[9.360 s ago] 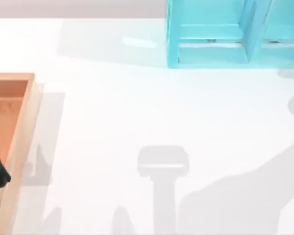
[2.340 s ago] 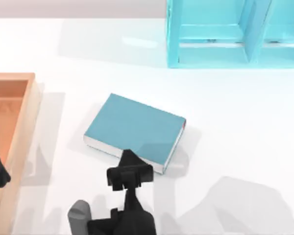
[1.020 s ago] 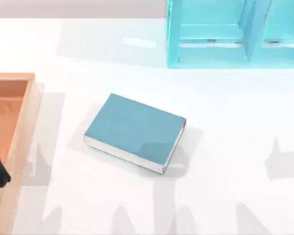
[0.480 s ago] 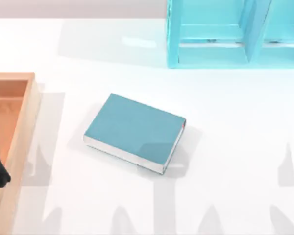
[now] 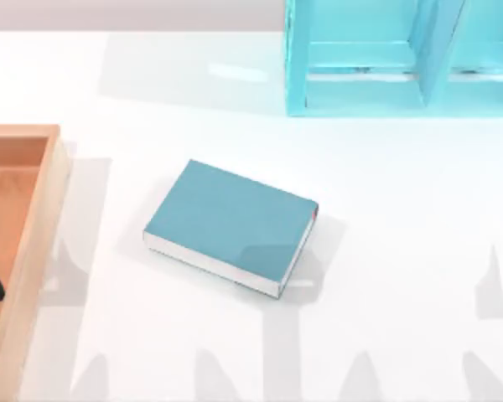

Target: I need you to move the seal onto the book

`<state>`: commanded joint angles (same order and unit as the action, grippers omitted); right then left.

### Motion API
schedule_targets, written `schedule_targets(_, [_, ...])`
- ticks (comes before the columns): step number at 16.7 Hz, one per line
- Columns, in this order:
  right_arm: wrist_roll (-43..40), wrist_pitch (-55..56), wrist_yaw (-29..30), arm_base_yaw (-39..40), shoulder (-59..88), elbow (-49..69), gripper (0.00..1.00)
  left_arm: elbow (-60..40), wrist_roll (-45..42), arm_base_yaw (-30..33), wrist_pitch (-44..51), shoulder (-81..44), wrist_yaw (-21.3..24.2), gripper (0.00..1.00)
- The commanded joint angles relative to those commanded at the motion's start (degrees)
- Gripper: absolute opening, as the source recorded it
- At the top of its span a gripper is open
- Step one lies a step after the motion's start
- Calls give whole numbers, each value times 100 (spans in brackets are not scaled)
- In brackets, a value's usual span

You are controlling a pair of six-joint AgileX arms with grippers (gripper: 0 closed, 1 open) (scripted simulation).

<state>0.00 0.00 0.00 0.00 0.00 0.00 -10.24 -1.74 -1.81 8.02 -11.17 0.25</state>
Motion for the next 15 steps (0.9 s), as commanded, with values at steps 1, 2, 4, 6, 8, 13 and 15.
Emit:
schedule_targets(1, [0, 0, 0, 0, 0, 0, 100, -305, -51, -49, 247, -353, 5, 100])
schedule_targets(2, [0, 0, 0, 0, 0, 0, 100, -636, -107, -100, 518, -743, 10, 100])
schedule_targets(4, [0, 0, 0, 0, 0, 0, 100, -1367, -233, -213, 1116, -1617, 14, 100])
schedule_targets(6, [0, 0, 0, 0, 0, 0, 100, -2166, -376, -337, 1768, -2586, 12, 100])
schedule_targets(8, [0, 0, 0, 0, 0, 0, 100, -3006, -533, -472, 2452, -3611, 5, 100])
schedule_targets(13, [0, 0, 0, 0, 0, 0, 100, -5097, -947, -833, 4153, -6200, -11, 100])
schedule_targets(15, [0, 0, 0, 0, 0, 0, 100, -5851, -1101, -973, 4765, -7147, -13, 100])
